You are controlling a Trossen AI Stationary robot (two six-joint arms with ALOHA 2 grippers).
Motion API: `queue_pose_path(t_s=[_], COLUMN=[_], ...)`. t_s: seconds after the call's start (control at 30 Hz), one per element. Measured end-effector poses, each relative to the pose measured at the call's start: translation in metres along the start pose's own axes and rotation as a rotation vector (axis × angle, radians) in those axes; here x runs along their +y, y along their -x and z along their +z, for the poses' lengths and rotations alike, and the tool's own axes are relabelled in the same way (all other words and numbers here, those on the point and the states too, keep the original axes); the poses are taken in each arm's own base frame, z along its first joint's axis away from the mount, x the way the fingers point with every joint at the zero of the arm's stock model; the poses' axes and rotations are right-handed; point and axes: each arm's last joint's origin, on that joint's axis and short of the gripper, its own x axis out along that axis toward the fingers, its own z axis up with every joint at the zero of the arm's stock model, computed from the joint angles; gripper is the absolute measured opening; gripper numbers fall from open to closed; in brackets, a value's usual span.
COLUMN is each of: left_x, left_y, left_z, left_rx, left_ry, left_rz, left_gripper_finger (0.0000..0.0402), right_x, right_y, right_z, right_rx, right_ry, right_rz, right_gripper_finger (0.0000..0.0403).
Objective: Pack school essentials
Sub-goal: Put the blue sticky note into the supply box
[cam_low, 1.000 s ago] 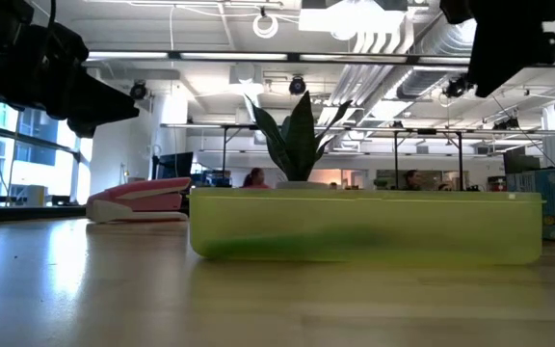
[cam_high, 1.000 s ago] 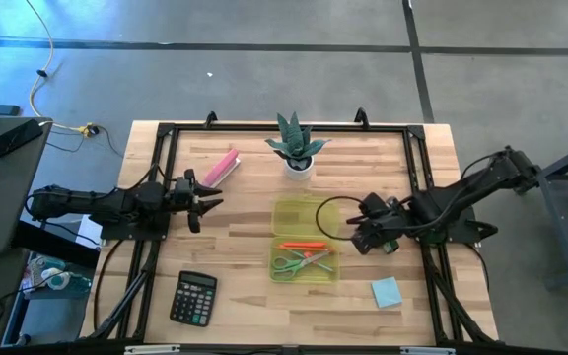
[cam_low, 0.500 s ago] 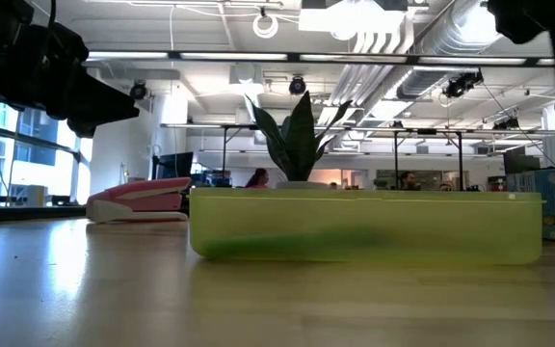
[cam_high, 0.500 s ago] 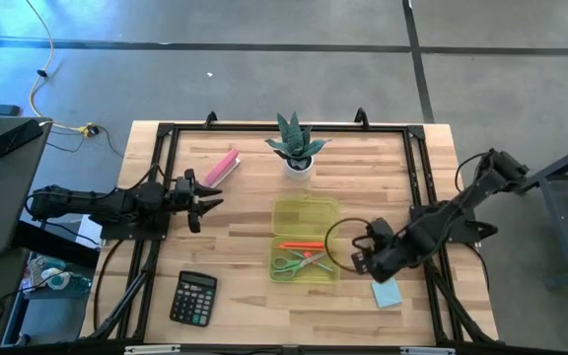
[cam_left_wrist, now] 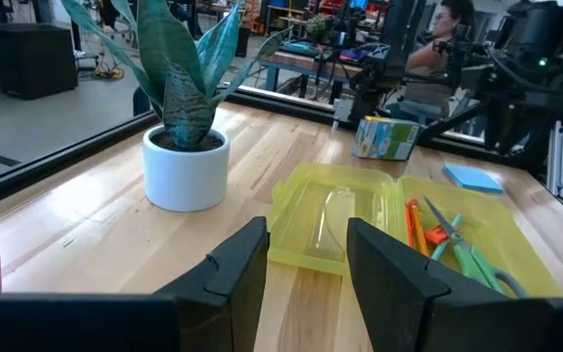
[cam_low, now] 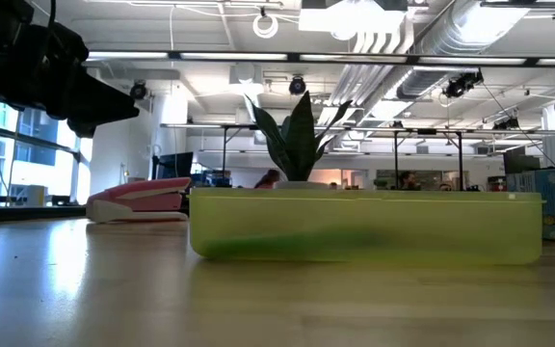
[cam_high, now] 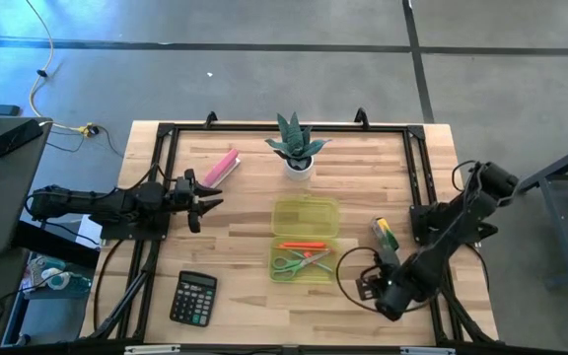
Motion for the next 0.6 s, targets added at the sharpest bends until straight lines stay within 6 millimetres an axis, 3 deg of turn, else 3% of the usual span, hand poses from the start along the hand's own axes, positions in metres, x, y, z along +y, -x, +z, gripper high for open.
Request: queue_pose_path(t_s=[0.27, 0.6], left_x=[0.0, 0.0], left_y=[0.0, 0.0], left_z=[0.0, 0.0], left_rx=[0.0, 0.0], left_ry=[0.0, 0.0], left_rz=[0.0, 0.0], left_gripper_finger=[0.0131, 0.0131], right_x=[-0.01, -0.019], right_y=[-0.01, -0.014], right_z=[-0.022, -0.028], right_rx=[-0.005, 0.002], right_ry=[0.025, 0.098], right_rz=[-0.004, -0.089], right_gripper_finger=[0.0165, 0.0339])
